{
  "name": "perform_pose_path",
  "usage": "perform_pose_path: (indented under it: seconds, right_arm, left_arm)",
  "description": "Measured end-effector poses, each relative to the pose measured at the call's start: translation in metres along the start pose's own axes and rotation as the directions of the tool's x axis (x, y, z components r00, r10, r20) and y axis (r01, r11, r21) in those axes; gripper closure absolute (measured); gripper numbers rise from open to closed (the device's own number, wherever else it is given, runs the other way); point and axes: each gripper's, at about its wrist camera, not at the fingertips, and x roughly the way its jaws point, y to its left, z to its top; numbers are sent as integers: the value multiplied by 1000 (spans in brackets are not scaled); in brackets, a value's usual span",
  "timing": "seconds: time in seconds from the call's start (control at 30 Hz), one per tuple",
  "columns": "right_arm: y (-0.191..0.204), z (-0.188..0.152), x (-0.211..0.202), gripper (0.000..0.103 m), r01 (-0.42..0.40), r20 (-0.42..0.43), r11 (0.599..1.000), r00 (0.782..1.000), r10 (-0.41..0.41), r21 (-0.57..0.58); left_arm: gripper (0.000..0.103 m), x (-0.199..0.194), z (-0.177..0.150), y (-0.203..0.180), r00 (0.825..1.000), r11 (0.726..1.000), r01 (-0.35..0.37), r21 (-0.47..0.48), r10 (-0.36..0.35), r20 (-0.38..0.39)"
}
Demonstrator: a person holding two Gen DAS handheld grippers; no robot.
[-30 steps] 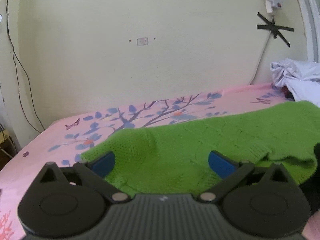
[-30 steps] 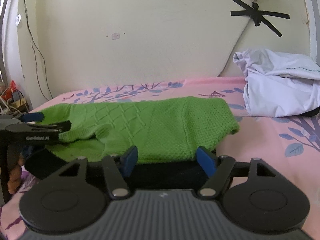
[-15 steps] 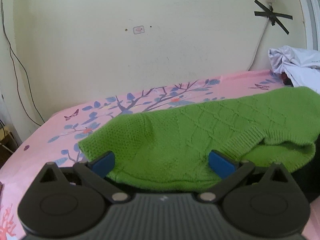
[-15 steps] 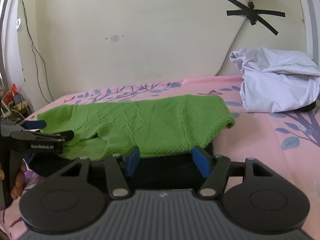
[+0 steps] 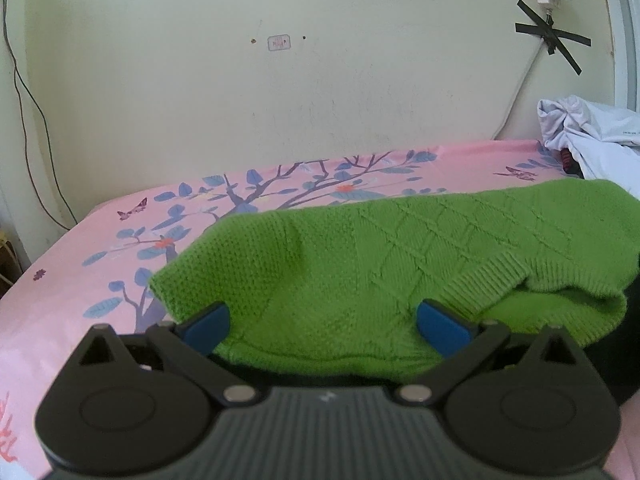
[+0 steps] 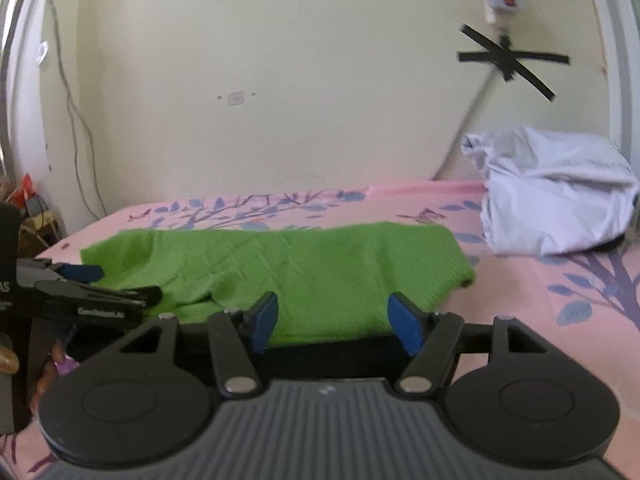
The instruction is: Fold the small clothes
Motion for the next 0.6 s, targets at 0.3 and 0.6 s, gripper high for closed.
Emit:
perform_pose_path:
  seconds: [0.3, 0.6]
  right_arm:
    - [12, 2, 35, 29, 9, -123, 1000, 992, -8, 5]
    - [18, 1, 43, 17, -4, -179, 999, 984, -5, -50]
  left_arm:
    - [0, 3, 1, 4, 999, 999, 32, -27, -33, -30]
    - [0, 4, 2, 6, 997, 998, 48, -39, -50, -51]
